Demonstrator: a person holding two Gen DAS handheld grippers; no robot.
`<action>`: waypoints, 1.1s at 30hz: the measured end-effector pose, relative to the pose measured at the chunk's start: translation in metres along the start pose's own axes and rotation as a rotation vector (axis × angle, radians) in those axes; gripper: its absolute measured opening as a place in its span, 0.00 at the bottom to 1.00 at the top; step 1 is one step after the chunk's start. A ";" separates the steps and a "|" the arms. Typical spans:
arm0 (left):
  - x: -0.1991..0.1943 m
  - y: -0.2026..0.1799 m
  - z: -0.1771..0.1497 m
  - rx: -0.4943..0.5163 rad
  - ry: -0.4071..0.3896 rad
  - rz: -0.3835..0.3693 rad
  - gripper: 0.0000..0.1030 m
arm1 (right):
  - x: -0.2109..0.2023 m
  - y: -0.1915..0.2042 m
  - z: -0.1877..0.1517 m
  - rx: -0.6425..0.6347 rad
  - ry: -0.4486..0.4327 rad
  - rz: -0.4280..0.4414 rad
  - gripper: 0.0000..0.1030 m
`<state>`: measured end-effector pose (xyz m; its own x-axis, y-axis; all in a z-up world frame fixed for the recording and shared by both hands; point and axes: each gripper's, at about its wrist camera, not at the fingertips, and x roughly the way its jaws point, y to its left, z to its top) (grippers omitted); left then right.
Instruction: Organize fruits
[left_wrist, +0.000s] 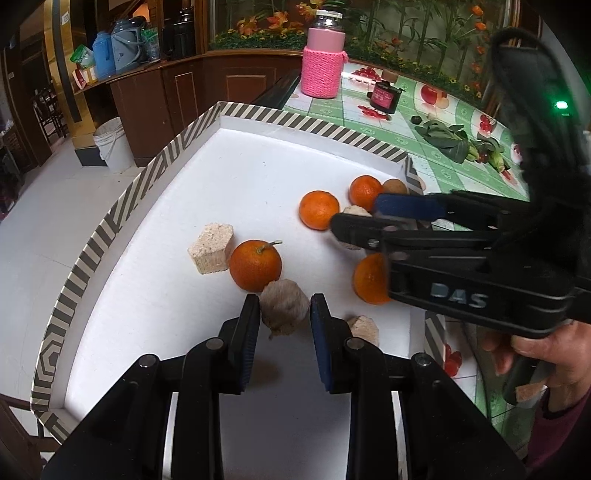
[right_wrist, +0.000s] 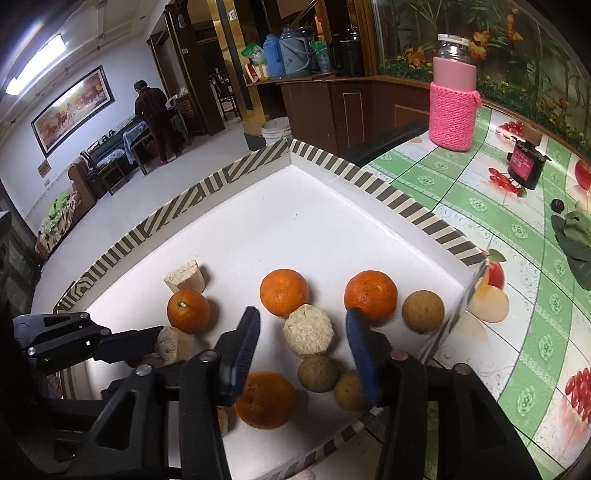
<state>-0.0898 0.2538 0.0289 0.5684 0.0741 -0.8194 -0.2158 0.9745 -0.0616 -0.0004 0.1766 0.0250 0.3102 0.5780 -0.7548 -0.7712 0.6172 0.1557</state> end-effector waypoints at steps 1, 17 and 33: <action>0.000 0.000 0.000 -0.002 -0.002 0.004 0.31 | -0.003 0.000 0.000 0.002 -0.007 -0.001 0.54; -0.032 -0.011 -0.006 -0.024 -0.134 0.072 0.80 | -0.098 -0.010 -0.033 0.116 -0.204 -0.113 0.84; -0.060 -0.028 -0.017 -0.013 -0.213 0.074 0.80 | -0.131 -0.009 -0.068 0.166 -0.242 -0.133 0.88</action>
<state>-0.1316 0.2180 0.0698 0.7055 0.1897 -0.6829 -0.2728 0.9620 -0.0145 -0.0721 0.0593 0.0792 0.5410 0.5843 -0.6049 -0.6202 0.7630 0.1823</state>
